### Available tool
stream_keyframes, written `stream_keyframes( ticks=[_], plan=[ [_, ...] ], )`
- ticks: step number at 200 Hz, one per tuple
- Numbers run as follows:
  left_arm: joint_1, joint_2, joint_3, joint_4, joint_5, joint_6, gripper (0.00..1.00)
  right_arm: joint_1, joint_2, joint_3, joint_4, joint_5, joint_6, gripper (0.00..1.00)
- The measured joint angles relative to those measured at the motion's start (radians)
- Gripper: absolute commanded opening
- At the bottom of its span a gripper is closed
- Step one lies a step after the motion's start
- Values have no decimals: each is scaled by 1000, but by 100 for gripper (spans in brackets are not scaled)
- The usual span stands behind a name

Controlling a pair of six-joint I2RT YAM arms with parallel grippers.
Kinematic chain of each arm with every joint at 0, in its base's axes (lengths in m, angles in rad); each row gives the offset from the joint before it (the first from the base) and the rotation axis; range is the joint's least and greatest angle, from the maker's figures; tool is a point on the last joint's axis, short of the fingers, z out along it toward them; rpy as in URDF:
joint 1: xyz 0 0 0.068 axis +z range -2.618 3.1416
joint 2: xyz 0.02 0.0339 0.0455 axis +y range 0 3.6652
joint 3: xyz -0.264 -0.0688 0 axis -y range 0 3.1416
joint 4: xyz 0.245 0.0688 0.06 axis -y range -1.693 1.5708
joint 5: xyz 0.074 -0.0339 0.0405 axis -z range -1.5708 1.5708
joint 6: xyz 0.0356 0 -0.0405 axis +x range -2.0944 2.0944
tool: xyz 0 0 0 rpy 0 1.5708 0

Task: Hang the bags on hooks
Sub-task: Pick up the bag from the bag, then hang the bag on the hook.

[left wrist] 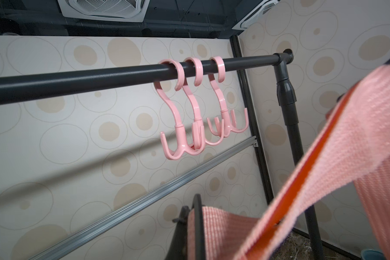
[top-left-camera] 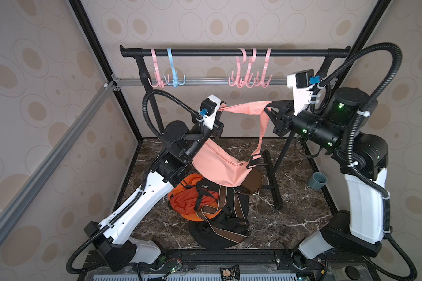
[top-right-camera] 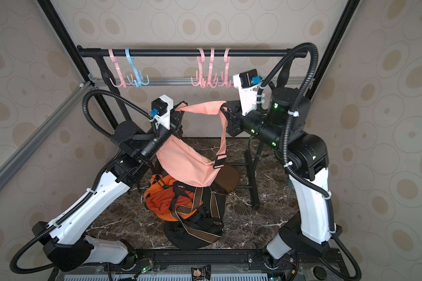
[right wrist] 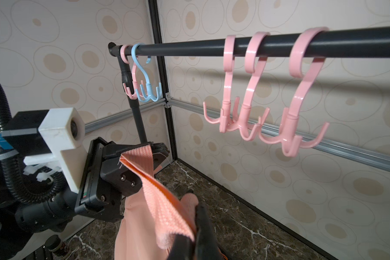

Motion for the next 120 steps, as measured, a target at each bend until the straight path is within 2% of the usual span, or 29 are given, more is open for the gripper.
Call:
stream_keyframes(
  ticks=[51, 83, 120],
  plan=[
    [-15, 140, 168, -44, 19, -56, 0, -168, -11, -87, 136, -113, 68, 0],
    [-31, 279, 379, -94, 29, -88, 0, -233, -8, -53, 198, -148, 92, 0],
    [-76, 359, 515, -132, 1, -85, 0, -309, 7, -13, 251, -201, 117, 0]
  ],
)
